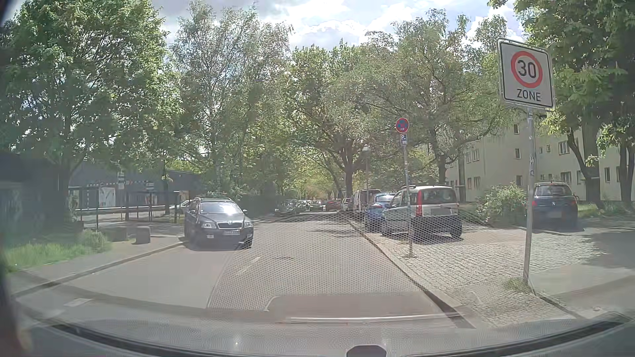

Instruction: Follow the waypoints while adhering to traffic rules and regulations

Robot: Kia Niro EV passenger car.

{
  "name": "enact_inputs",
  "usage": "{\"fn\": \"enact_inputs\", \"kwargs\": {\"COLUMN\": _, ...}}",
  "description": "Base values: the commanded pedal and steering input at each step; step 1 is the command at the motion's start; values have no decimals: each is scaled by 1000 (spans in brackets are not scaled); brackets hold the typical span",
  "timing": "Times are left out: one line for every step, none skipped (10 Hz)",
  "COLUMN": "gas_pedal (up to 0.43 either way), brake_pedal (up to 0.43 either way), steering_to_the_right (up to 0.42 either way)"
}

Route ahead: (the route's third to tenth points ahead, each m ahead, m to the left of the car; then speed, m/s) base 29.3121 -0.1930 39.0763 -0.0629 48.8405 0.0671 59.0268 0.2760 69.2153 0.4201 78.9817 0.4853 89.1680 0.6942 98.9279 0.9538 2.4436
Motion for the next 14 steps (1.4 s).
{"fn": "enact_inputs", "kwargs": {"gas_pedal": 0, "brake_pedal": 24, "steering_to_the_right": -13}}
{"fn": "enact_inputs", "kwargs": {"gas_pedal": 0, "brake_pedal": 24, "steering_to_the_right": -12}}
{"fn": "enact_inputs", "kwargs": {"gas_pedal": 59, "brake_pedal": 24, "steering_to_the_right": -10}}
{"fn": "enact_inputs", "kwargs": {"gas_pedal": 118, "brake_pedal": 24, "steering_to_the_right": -10}}
{"fn": "enact_inputs", "kwargs": {"gas_pedal": 130, "brake_pedal": 24, "steering_to_the_right": -9}}
{"fn": "enact_inputs", "kwargs": {"gas_pedal": 130, "brake_pedal": 24, "steering_to_the_right": -8}}
{"fn": "enact_inputs", "kwargs": {"gas_pedal": 130, "brake_pedal": 24, "steering_to_the_right": -8}}
{"fn": "enact_inputs", "kwargs": {"gas_pedal": 130, "brake_pedal": 24, "steering_to_the_right": -9}}
{"fn": "enact_inputs", "kwargs": {"gas_pedal": 130, "brake_pedal": 24, "steering_to_the_right": -9}}
{"fn": "enact_inputs", "kwargs": {"gas_pedal": 130, "brake_pedal": 24, "steering_to_the_right": -9}}
{"fn": "enact_inputs", "kwargs": {"gas_pedal": 130, "brake_pedal": 24, "steering_to_the_right": -8}}
{"fn": "enact_inputs", "kwargs": {"gas_pedal": 130, "brake_pedal": 24, "steering_to_the_right": -7}}
{"fn": "enact_inputs", "kwargs": {"gas_pedal": 130, "brake_pedal": 24, "steering_to_the_right": -5}}
{"fn": "enact_inputs", "kwargs": {"gas_pedal": 130, "brake_pedal": 24, "steering_to_the_right": -4}}
